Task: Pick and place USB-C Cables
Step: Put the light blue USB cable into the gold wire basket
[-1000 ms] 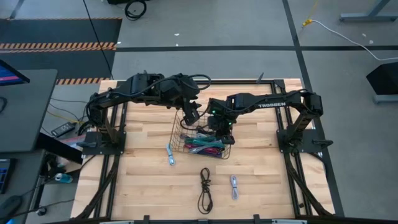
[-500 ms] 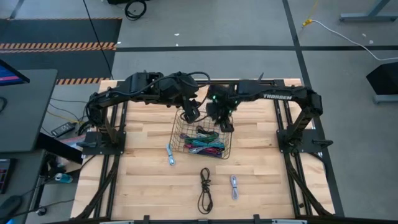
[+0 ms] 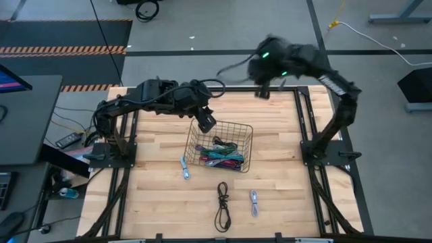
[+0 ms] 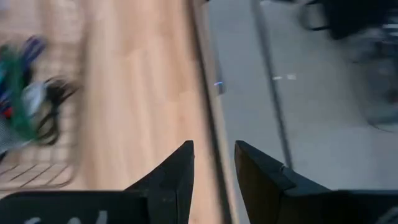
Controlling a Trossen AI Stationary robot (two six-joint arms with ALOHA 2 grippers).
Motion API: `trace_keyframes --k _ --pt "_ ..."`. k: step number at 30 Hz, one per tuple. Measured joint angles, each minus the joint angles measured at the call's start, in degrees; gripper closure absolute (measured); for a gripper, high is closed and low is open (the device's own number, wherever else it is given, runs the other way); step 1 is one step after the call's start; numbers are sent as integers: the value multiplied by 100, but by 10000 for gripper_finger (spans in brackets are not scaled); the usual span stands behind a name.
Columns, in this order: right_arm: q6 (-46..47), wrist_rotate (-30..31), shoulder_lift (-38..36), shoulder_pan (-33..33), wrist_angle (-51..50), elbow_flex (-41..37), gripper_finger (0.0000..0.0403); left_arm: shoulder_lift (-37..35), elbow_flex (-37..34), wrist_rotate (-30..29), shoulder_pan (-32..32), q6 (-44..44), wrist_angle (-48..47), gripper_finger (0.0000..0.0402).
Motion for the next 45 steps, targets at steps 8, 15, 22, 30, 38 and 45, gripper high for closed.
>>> trace_keyframes --k 8,15,22,30,38,45 --pt "132 51 -953 -1189 542 20 280 4 0 -420 -1 -417 -315 237" --pt "192 -346 -1559 -1662 850 20 280 -100 -320 -1353 -149 -1863 -1161 237" --pt "192 -353 -1817 -1791 880 18 280 -192 -1339 -1335 -820 -3495 -1268 237" --pt "136 -366 -1810 -1791 877 12 280 -216 -2889 -770 -1694 -6759 -1273 237" --pt "-2 -366 -1634 -1791 875 9 280 -216 -3493 -406 -2746 -9531 -1203 237" --pt "-5 -682 -1331 -1795 831 7 280 -219 -3978 -409 -3144 -10551 -609 237"
